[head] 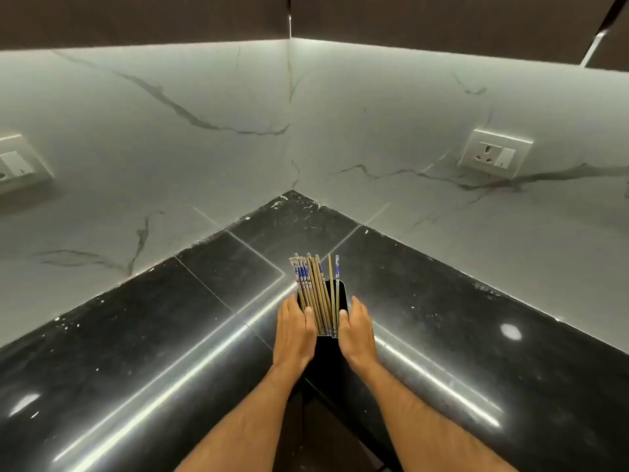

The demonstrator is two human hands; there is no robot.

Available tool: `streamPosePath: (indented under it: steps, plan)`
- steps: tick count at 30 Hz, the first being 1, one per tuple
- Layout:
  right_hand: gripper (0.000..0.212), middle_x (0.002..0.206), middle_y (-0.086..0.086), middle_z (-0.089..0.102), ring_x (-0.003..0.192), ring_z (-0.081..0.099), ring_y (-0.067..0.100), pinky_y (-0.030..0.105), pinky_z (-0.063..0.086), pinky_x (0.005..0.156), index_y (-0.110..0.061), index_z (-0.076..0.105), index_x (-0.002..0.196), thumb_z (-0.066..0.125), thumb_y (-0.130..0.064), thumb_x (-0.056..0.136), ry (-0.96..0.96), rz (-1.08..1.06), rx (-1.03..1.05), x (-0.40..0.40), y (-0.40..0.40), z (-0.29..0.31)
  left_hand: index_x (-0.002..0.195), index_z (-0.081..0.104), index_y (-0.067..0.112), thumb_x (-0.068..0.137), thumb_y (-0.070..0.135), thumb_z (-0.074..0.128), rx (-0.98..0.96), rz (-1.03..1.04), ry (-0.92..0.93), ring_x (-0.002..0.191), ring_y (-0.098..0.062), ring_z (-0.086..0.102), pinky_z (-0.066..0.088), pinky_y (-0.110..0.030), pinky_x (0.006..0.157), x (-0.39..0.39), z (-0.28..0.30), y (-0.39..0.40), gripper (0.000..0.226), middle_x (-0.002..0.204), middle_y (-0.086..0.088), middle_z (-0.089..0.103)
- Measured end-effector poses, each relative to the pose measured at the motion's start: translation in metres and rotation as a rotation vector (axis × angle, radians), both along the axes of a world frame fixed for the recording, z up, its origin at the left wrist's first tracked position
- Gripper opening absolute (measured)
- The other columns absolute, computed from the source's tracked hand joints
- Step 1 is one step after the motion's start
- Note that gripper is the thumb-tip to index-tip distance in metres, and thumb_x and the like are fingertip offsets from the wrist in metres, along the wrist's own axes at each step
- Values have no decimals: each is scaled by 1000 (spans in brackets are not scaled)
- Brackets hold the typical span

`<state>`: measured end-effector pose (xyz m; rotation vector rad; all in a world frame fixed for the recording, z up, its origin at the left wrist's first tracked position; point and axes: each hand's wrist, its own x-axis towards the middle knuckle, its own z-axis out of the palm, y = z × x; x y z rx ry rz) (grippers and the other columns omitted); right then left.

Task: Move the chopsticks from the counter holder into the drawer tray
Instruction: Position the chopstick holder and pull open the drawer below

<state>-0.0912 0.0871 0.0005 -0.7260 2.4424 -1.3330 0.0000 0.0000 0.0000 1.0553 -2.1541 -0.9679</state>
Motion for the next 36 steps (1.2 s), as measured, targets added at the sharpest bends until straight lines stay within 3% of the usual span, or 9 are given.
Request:
streamPosePath:
  steps: [2,6,11,15,22,27,31,36]
  plan:
    - [26,113,1,62,106,58,15,26,43,84,-22,59,115,37,-19,102,-63,-2,-36,0,0,-4,123,53,27,97,32,34,151,58,44,109,-8,52,46,-37,101,-5,-3,3,32,115,9,57]
    - [30,101,-4,65,96,62,10,31,52,82,-23,62,110,33,-19,104,-108,19,-87,0,0,-9,124,58,22,104,30,31,279,119,110,104,-9,57,50,-38,96,-10,-4,9,35,112,4,62]
    - [33,97,-16,64,90,61,-8,11,43,71,-37,59,106,32,-17,105,-157,13,-154,-1,-4,-10,115,62,17,106,24,31,346,219,147,89,-2,57,39,-17,71,-20,-4,10,34,102,3,64]
    - [34,95,-18,65,90,59,-15,4,46,66,-37,59,108,31,-18,105,-185,4,-187,0,-6,-11,105,61,20,107,23,30,376,259,167,86,-4,58,38,-15,66,-23,-4,10,31,94,6,62]
    - [37,86,-18,68,83,63,-9,4,47,60,-38,63,102,31,-20,105,-216,29,-240,11,-12,-7,85,58,27,108,23,29,363,342,179,76,-2,58,37,-17,61,-11,-1,10,37,81,7,62]
    - [39,81,-17,69,77,66,-3,11,51,58,-34,65,92,30,-22,104,-221,98,-262,31,-22,-1,87,60,19,107,23,30,344,417,199,74,-3,57,38,-19,59,14,3,4,37,80,4,62]
    - [39,85,-10,71,79,68,-1,12,52,61,-30,68,99,31,-21,103,-229,159,-276,60,-32,8,89,61,16,108,21,30,327,472,229,74,-4,55,37,-19,60,46,14,-3,36,81,4,61]
    - [38,87,-5,71,79,68,4,20,55,67,-26,67,97,30,-21,104,-231,249,-241,119,-47,22,93,64,8,107,20,30,298,549,272,83,-16,59,42,-30,67,113,28,-13,38,87,-4,65]
